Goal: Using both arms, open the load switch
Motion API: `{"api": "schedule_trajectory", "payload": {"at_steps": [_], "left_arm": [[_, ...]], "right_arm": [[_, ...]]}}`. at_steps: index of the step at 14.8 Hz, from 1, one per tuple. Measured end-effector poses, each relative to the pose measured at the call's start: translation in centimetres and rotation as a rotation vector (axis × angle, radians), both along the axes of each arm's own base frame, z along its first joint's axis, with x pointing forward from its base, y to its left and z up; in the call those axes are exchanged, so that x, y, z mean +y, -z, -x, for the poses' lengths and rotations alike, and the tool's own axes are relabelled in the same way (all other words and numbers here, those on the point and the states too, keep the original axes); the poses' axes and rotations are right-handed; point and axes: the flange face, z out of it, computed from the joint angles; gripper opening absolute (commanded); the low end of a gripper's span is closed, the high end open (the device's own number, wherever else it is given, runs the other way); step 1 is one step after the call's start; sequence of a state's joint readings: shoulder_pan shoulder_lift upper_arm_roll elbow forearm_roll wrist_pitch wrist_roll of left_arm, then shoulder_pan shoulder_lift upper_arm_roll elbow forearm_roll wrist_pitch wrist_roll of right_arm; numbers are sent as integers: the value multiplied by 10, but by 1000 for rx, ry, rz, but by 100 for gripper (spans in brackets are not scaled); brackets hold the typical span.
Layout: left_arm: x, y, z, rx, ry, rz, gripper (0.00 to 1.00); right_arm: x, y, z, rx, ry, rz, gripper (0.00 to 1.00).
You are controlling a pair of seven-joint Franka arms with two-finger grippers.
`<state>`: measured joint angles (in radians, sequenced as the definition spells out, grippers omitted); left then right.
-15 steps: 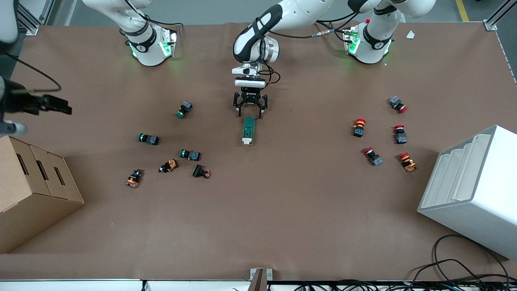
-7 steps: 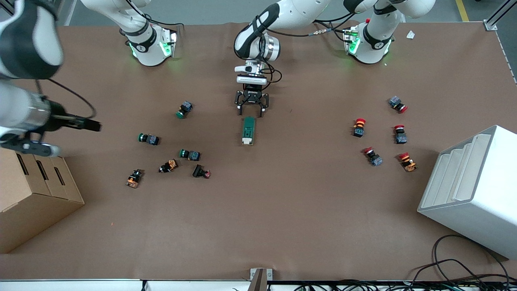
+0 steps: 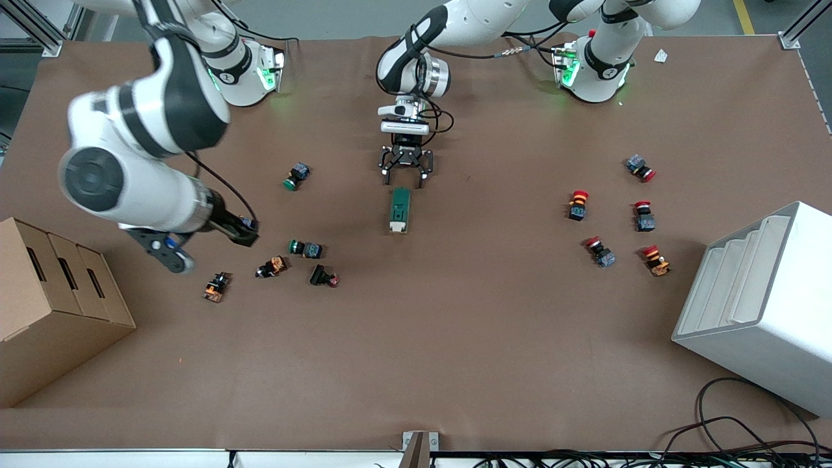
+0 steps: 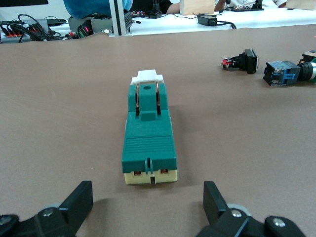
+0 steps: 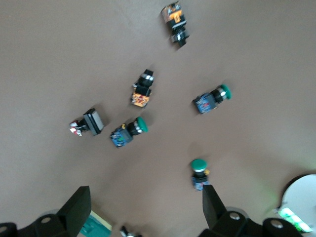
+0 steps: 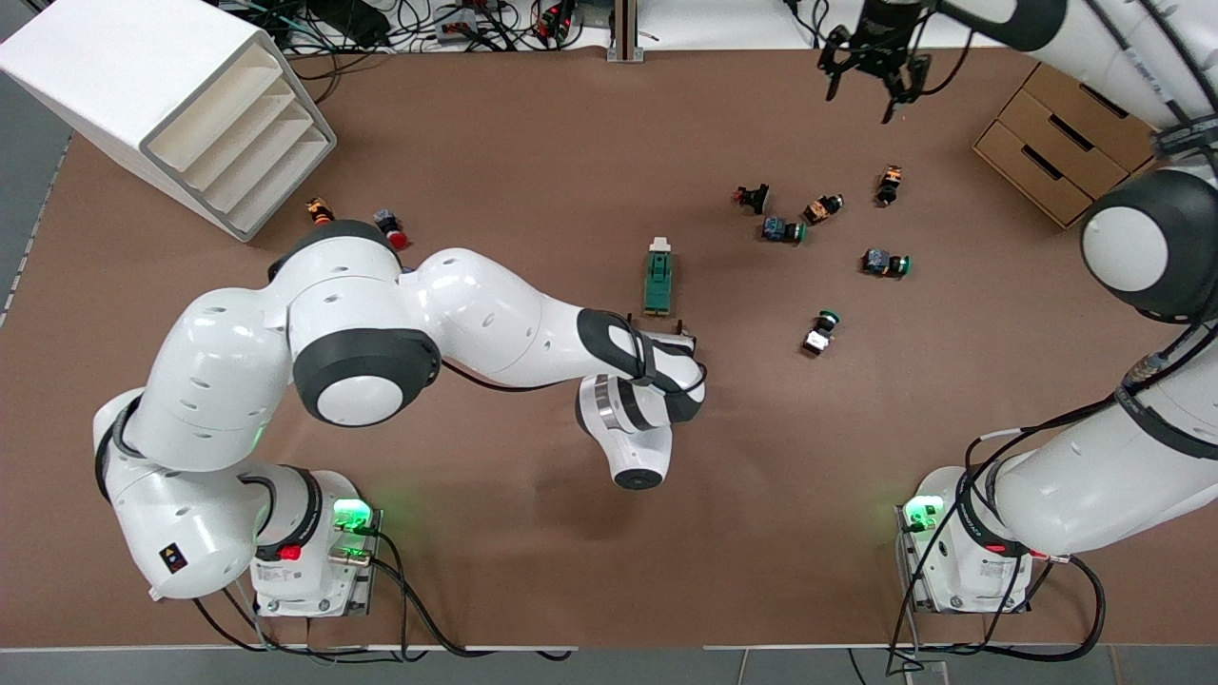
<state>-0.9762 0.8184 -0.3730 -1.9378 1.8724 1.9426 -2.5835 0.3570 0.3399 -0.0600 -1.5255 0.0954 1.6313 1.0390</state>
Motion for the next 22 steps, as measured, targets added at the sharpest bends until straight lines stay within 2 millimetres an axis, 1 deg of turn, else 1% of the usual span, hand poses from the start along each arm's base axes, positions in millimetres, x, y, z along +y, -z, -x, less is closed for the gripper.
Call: {"api": "schedule_trajectory", "payload": {"at_steps": [2, 4, 6, 7, 8, 9, 10, 12, 15, 17, 19, 22], "left_arm": [[0, 0, 0, 0, 0, 0, 99], [0, 0, 0, 0, 0, 0, 99], [0, 0, 0, -1, -1, 0, 99], [0, 0, 0, -1, -1, 0, 99], [0, 0, 0, -1, -1, 0, 99], [0, 0, 0, -1, -2, 1, 99], [0, 0, 0, -1, -2, 2, 99], [0, 0, 0, 0, -2, 2, 99], [0, 1, 0, 0, -3, 4, 99], [0, 1, 0, 0, -4, 5, 99], [0, 1, 0, 0, -4, 5, 99], [0, 1, 0, 0, -4, 5, 99]], "right_arm": [[41, 27, 4, -1, 97, 38, 100], [94, 60, 16, -5, 185, 82, 100], [146, 99, 32, -22, 268, 122, 100], [166, 119, 39, -28, 317, 137, 100], [181, 139, 44, -25, 381, 145, 100], [191, 158, 46, -18, 455, 146, 100], [196, 172, 47, -16, 519, 146, 100], [206, 191, 50, -14, 596, 155, 100], [236, 209, 69, -26, 643, 170, 100], [252, 220, 82, -21, 653, 171, 100], [260, 229, 89, -5, 661, 163, 100], [262, 237, 92, 4, 662, 168, 100]]}}
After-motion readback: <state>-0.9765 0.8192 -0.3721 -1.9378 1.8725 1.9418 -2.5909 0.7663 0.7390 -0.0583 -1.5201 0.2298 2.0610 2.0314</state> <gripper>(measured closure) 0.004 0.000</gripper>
